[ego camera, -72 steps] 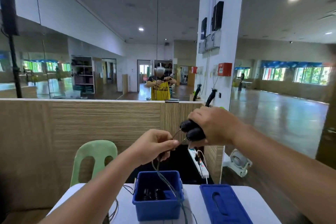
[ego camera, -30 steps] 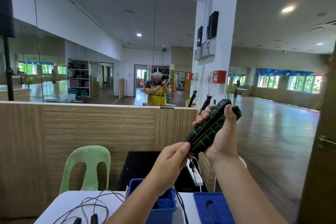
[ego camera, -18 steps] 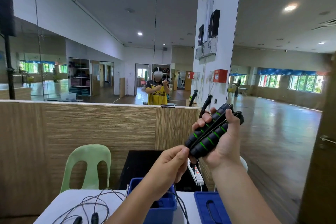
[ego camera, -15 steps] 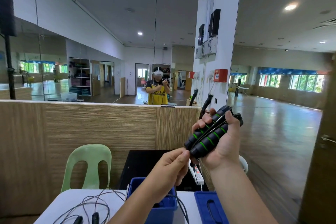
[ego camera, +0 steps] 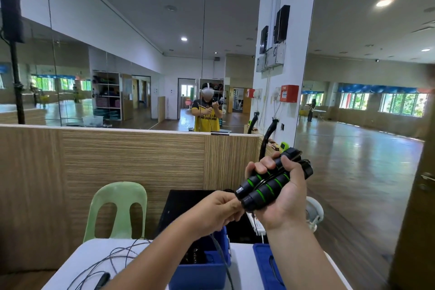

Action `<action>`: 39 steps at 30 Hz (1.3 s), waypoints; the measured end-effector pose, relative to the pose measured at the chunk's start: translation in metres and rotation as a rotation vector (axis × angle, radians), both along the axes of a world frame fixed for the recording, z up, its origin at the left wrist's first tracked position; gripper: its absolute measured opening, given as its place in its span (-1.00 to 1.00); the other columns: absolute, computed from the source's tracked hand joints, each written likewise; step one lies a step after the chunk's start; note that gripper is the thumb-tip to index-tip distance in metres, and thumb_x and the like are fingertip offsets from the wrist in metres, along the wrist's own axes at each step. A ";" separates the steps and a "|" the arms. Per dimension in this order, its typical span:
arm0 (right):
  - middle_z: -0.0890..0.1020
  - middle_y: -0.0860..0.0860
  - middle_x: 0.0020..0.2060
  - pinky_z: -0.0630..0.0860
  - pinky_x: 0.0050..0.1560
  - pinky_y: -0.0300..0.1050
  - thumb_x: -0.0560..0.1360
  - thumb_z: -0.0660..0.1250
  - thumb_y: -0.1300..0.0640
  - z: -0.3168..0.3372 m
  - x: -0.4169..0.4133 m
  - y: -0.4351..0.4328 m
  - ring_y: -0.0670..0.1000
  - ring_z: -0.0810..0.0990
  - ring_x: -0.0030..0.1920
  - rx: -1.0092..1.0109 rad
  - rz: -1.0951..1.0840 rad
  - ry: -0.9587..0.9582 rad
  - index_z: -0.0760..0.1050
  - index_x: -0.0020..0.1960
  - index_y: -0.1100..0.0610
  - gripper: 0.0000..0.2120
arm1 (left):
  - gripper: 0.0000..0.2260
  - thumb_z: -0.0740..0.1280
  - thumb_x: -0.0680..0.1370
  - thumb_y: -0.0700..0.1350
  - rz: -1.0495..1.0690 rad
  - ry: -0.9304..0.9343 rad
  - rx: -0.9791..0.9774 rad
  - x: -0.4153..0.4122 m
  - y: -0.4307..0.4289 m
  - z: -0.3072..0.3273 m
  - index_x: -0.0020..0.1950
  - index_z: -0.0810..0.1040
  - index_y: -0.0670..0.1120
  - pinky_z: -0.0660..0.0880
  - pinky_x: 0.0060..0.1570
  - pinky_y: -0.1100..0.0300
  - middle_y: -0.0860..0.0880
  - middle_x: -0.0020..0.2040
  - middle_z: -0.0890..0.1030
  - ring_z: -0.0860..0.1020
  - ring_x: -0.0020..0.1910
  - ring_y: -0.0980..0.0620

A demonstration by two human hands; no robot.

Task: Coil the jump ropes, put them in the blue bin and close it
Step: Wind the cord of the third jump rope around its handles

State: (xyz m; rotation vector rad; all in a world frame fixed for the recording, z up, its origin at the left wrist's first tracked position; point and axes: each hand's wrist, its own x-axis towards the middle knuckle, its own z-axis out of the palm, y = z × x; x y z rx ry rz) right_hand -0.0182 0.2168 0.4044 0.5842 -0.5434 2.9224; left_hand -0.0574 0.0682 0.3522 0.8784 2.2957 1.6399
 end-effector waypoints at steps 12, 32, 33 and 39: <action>0.44 0.06 -0.31 0.49 0.26 0.16 0.51 0.31 0.14 -0.024 0.012 -0.003 0.08 0.54 -0.25 0.212 -0.095 -0.046 0.41 -0.04 0.12 -0.91 | -0.83 0.36 0.64 -0.06 0.046 -0.009 -0.300 -0.011 -0.013 0.061 -0.07 0.53 -0.13 0.25 -0.45 0.22 0.00 -0.43 0.33 0.26 -0.49 0.07; 0.58 0.14 -0.23 0.48 -0.46 -0.12 0.65 0.27 0.23 -0.031 -0.017 -0.014 -0.01 0.59 -0.37 0.281 -0.594 -0.194 0.46 0.13 0.23 -0.90 | -0.70 0.08 0.65 -0.25 0.361 -0.233 0.139 0.046 0.029 0.058 -0.14 0.57 -0.16 0.44 -0.49 0.22 0.00 -0.43 0.48 0.40 -0.53 0.07; 0.59 0.12 -0.24 0.46 -0.48 -0.13 0.65 0.27 0.21 -0.029 -0.018 -0.014 -0.03 0.60 -0.37 0.275 -0.609 -0.207 0.47 0.13 0.23 -0.90 | -0.69 0.08 0.66 -0.25 0.363 -0.203 0.147 0.050 0.028 0.054 -0.12 0.58 -0.18 0.48 -0.48 0.19 -0.01 -0.41 0.48 0.43 -0.53 0.06; 0.61 0.04 -0.25 0.57 -0.20 -0.05 0.63 0.31 0.14 -0.032 -0.029 -0.020 0.06 0.69 -0.09 0.240 -0.700 -0.242 0.50 0.07 0.25 -0.84 | -0.72 0.16 0.71 -0.15 0.401 -0.009 0.067 0.067 0.021 0.040 -0.05 0.61 -0.18 0.59 -0.38 0.10 -0.03 -0.40 0.53 0.52 -0.50 -0.03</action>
